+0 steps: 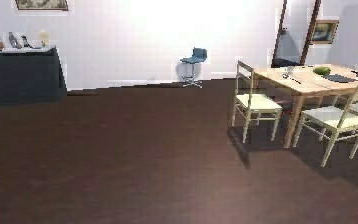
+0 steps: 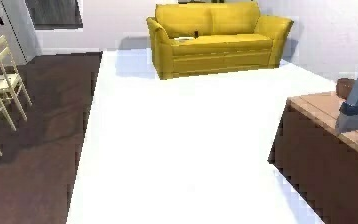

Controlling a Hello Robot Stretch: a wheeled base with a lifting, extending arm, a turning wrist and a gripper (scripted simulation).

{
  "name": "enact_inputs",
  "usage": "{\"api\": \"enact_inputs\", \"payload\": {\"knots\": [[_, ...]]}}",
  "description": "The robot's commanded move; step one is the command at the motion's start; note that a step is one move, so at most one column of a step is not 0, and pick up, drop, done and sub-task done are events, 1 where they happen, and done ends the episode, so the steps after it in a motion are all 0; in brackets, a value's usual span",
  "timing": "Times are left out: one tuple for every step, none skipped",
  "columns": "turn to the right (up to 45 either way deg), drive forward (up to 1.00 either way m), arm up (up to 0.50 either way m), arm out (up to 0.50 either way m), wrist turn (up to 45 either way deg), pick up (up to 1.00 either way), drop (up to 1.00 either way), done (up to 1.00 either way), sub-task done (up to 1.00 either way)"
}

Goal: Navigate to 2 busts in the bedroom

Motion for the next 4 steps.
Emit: {"api": "enact_inputs", "payload": {"knots": [[0.0,1.0,0.0,0.0,0.0,0.0,0.0,0.0,0.0],[0.0,1.0,0.0,0.0,0.0,0.0,0.0,0.0,0.0],[6.0,0.0,0.0,0.0,0.0,0.0,0.0,0.0,0.0],[0.0,0.65,0.0,0.0,0.0,0.0,0.0,0.0,0.0]]}}
